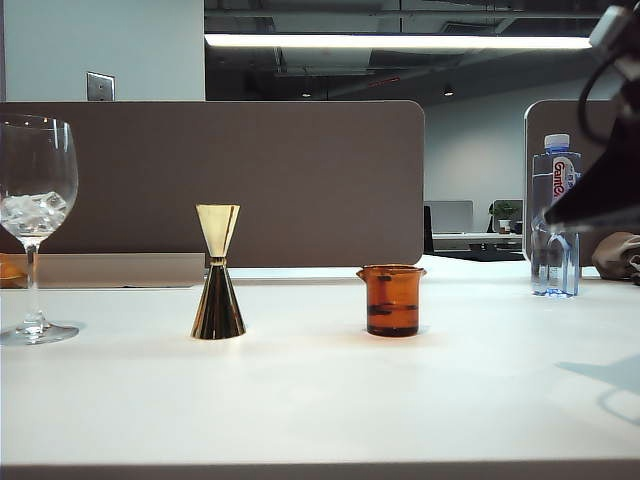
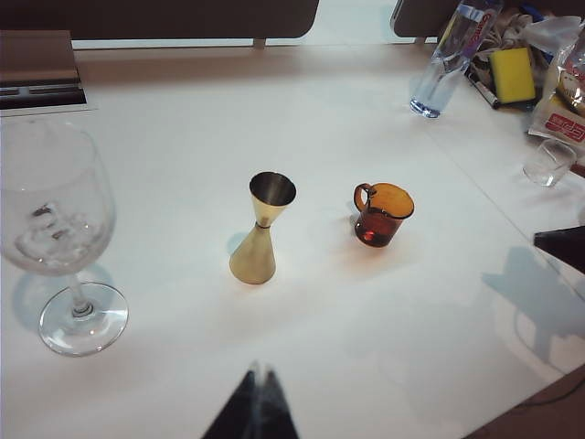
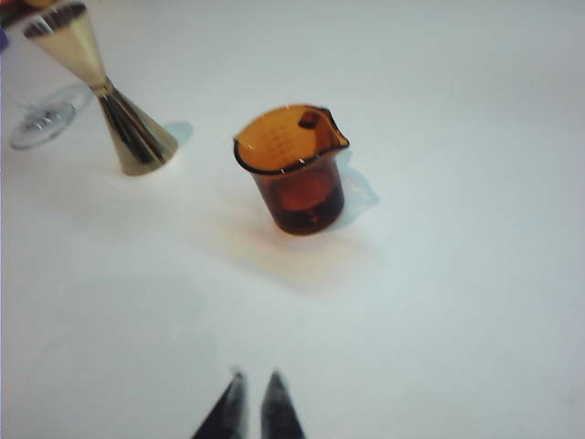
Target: Pick up the small amber measuring cup and pour the water in it into the jigger, then pick up the jigger and pour the water in it into the wine glass.
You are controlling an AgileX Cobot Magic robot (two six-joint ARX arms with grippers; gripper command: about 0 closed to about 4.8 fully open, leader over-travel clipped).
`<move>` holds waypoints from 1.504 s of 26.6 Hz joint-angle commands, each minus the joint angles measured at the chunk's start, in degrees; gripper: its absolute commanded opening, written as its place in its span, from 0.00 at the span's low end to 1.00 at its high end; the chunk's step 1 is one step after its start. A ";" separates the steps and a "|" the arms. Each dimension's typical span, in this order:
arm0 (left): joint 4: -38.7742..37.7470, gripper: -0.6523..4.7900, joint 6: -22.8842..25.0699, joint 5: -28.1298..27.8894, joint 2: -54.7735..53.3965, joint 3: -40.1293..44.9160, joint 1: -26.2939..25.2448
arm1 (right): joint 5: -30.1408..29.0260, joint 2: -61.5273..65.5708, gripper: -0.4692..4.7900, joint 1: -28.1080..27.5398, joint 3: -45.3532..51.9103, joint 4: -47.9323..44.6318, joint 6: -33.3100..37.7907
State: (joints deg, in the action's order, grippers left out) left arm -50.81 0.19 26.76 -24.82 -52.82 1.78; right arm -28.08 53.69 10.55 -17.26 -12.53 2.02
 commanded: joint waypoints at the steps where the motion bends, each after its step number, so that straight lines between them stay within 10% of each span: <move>1: 0.70 0.12 0.04 0.04 0.00 -0.17 -0.02 | -0.15 6.14 0.15 0.15 -0.04 -8.90 0.83; 15: 0.70 0.12 0.04 0.04 0.00 -0.17 -0.04 | -0.48 24.70 0.28 1.33 -0.28 -32.20 0.70; 40: 0.70 0.12 0.04 0.04 0.00 -0.17 -0.04 | -0.15 34.16 0.43 4.22 -8.33 -32.48 -0.15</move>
State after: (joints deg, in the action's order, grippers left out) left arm -50.81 0.19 26.79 -24.80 -52.82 1.76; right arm -30.20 87.88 14.72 -25.36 -44.58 2.02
